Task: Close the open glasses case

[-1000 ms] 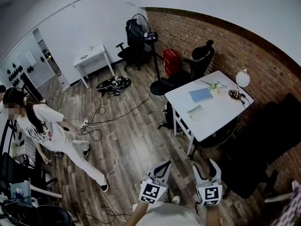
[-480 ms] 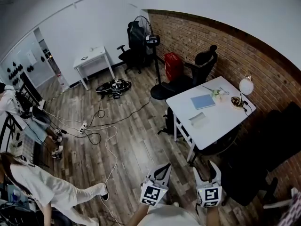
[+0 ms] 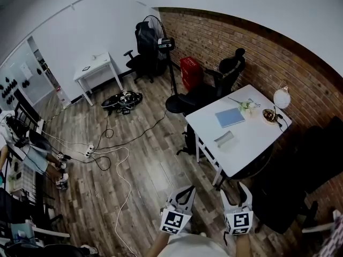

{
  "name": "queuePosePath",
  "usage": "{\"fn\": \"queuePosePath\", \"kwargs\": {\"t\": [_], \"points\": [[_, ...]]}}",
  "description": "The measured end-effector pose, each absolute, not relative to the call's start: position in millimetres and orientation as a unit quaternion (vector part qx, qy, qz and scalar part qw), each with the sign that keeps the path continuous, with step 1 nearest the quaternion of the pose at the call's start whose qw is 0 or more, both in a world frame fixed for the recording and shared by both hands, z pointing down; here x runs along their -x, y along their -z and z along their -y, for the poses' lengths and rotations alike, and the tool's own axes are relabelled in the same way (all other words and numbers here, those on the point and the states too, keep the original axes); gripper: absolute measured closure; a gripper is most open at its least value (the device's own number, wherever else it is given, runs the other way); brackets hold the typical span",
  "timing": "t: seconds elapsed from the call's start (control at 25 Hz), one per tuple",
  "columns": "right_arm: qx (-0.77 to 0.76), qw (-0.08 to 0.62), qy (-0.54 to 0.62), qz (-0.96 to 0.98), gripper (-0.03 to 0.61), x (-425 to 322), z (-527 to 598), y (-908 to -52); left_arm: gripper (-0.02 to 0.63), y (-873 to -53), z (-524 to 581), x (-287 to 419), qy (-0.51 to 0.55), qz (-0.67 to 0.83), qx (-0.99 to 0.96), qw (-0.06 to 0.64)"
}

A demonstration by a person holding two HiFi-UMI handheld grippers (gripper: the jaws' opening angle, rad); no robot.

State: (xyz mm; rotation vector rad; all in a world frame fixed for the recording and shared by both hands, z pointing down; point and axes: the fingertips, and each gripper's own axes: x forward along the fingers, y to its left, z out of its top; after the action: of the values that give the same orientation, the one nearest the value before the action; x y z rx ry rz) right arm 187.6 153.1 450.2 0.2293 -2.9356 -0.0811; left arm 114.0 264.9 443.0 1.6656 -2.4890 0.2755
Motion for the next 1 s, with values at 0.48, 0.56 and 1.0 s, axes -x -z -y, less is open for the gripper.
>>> {"fn": "queuePosePath", "kwargs": {"t": [0.48,0.56,1.0], "points": [[-0.106,0.111,0.031,0.988,0.307,-116.5,-127.2,-454.8,0.611,-444.8,-236.4,-33.7,-0.093,0.808,-0.578,0.068],[-0.112,0.112,0.031,0.987,0.307,-104.7,-125.4,-454.0,0.611,-443.6,-233.4,-20.3,-0.093,0.805,-0.583,0.067],[-0.154,0.124,0.024,0.98,0.308,-54.3,-115.6,-460.6,0.611,-445.4,-221.1,40.3,-0.097,0.786,-0.608,0.062]]}}
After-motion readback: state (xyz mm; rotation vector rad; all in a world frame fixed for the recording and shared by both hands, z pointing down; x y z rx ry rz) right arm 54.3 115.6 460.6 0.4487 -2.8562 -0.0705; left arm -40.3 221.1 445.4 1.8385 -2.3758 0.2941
